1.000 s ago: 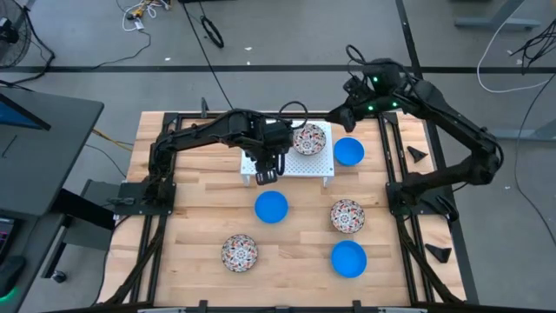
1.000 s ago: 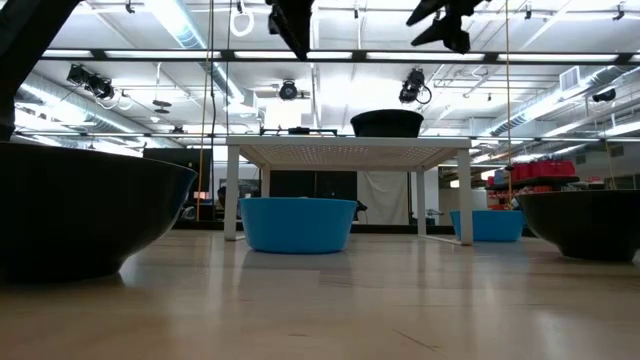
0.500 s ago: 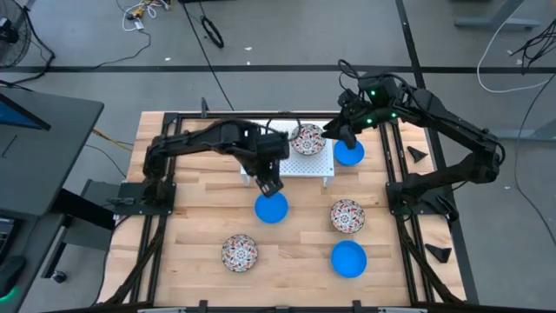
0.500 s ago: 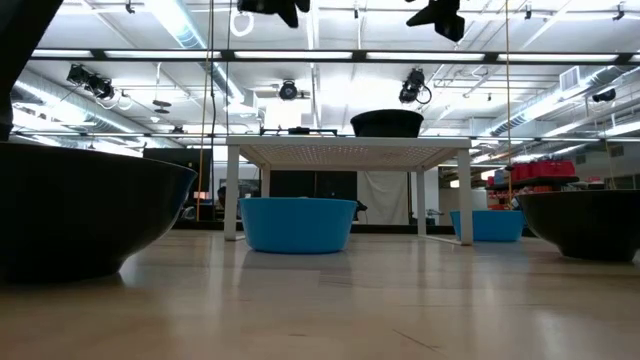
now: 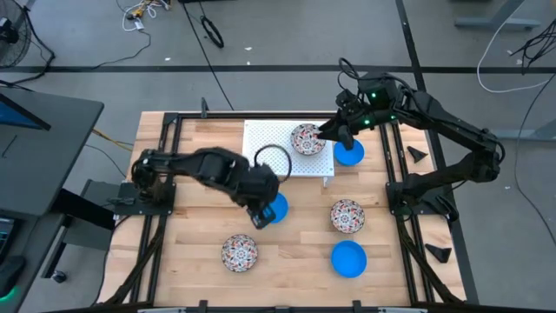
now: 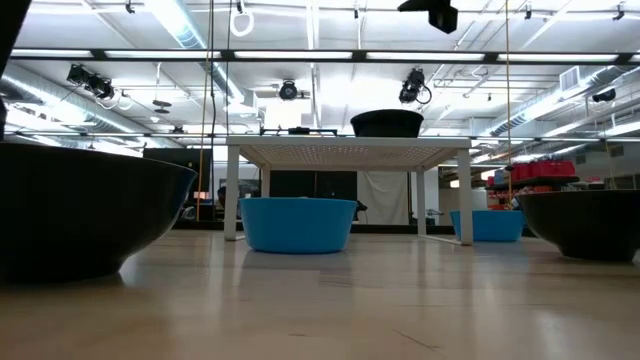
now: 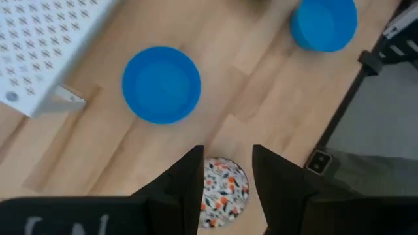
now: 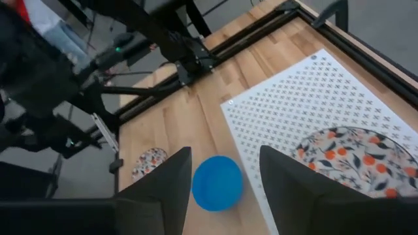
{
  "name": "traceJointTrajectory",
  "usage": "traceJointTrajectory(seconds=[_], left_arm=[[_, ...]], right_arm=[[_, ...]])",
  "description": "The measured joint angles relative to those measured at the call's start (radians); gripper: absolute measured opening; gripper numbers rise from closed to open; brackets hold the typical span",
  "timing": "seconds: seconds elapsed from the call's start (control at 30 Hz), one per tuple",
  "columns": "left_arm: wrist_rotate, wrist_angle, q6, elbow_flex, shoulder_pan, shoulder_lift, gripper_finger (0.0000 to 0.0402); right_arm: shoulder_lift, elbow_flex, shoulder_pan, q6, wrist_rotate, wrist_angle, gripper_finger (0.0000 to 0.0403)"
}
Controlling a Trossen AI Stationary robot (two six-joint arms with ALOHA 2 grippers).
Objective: Pick & Place Mini bowls
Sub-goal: Stack the left white patterned bowl on top of the other white patterned bowl on the shelf
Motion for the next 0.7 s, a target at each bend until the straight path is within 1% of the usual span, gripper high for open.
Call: traceJointTrajectory(seconds=[0.3, 0.43, 0.57, 0.7], left_arm=[[-0.039, 0.000, -0.185, 0.000, -0.151, 0.000, 0.0135], [-0.052, 0.000, -0.285, 0.000, -0.220, 0.000, 0.0135], [-0.061, 0.000, -0.404, 0.000, -0.283, 0.000, 0.0135], [-0.093, 0.000, -0.551, 0.000, -0.337, 0.000, 0.0135]], right_arm=[[0.000, 0.000, 0.039, 0.036, 0.000, 0.020, 0.0183], [0.000, 0.000, 0.057, 0.042, 0.026, 0.020, 0.0183], [0.000, 0.000, 0.070, 0.062, 0.044, 0.026, 0.0183], [0.000, 0.000, 0.083, 0.068, 0.052, 0.056, 0.0183]])
